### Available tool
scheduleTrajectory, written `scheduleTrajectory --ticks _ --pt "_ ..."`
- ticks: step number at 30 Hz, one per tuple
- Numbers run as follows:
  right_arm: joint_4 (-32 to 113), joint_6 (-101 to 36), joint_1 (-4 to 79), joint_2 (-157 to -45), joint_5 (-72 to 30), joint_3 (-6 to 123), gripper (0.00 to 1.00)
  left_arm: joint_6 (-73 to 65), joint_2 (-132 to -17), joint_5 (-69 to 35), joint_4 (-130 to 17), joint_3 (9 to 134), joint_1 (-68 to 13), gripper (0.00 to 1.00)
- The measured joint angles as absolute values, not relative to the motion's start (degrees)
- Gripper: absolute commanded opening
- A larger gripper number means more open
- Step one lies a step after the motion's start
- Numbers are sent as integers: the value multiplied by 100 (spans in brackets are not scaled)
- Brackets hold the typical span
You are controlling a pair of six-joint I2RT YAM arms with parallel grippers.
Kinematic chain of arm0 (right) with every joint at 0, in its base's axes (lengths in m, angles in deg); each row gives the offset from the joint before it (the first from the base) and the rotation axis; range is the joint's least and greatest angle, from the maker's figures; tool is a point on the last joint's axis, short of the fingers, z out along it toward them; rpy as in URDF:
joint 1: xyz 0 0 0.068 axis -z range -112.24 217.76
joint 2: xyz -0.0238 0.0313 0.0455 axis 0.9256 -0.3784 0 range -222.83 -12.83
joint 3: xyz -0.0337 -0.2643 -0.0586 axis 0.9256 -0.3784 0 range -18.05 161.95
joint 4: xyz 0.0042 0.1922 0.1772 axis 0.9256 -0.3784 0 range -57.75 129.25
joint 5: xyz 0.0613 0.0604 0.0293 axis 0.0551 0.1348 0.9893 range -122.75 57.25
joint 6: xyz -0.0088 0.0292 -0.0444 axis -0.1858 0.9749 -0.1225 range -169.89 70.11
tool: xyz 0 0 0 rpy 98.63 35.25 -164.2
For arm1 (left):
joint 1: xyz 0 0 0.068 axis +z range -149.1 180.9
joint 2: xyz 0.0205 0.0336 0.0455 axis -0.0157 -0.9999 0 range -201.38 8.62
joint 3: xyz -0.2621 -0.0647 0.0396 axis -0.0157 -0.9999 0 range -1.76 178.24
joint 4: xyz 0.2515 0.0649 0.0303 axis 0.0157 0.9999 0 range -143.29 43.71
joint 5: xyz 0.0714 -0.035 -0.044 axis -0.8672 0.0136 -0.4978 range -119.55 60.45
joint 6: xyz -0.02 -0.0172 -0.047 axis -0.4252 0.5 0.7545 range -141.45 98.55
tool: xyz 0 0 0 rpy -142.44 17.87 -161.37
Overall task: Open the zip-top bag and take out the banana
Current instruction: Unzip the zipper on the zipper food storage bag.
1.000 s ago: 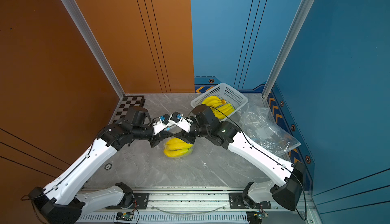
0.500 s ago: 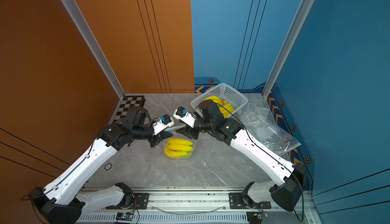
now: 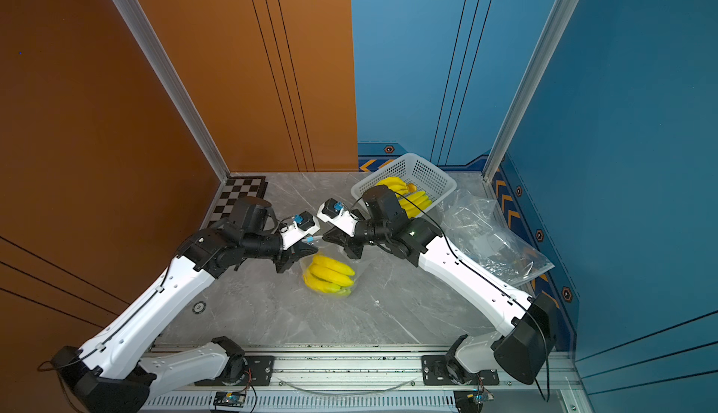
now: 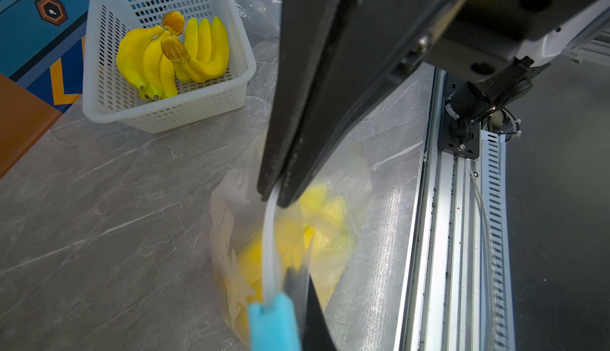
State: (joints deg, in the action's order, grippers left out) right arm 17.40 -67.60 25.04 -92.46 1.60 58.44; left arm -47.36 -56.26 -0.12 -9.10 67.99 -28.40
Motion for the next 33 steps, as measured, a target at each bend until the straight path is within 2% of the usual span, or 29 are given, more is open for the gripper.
scheduleTrajectory --ticks 2,3,13,17,23,28,30,33 --pt "1745 -6743 2504 -9244 160 5835 0 -4664 -5538 16 -991 6762 -2788 33" --pt "1745 -6741 2507 -9244 160 5813 0 -4594 -5473 60 -1054 6721 -2739 35" --pt "1745 -6673 2557 -9168 160 5580 0 -3956 -5084 681 -1922 6085 -2261 34" --pt "1745 -6638 2585 -9115 158 5573 0 -3818 -5084 866 -2097 5975 -2239 26" --pt "1745 -6631 2585 -9104 162 5571 0 -3788 -5084 978 -2263 5973 -2235 26" --pt "1742 -6612 2585 -9104 179 5569 0 -3812 -5103 1017 -2274 5975 -2270 4" --pt "1738 -6612 2590 -9104 179 5569 0 -3868 -5138 1015 -2261 5978 -2296 0" --pt "1738 -6592 2603 -9104 177 5569 0 -3943 -5156 1015 -2261 5982 -2318 0"
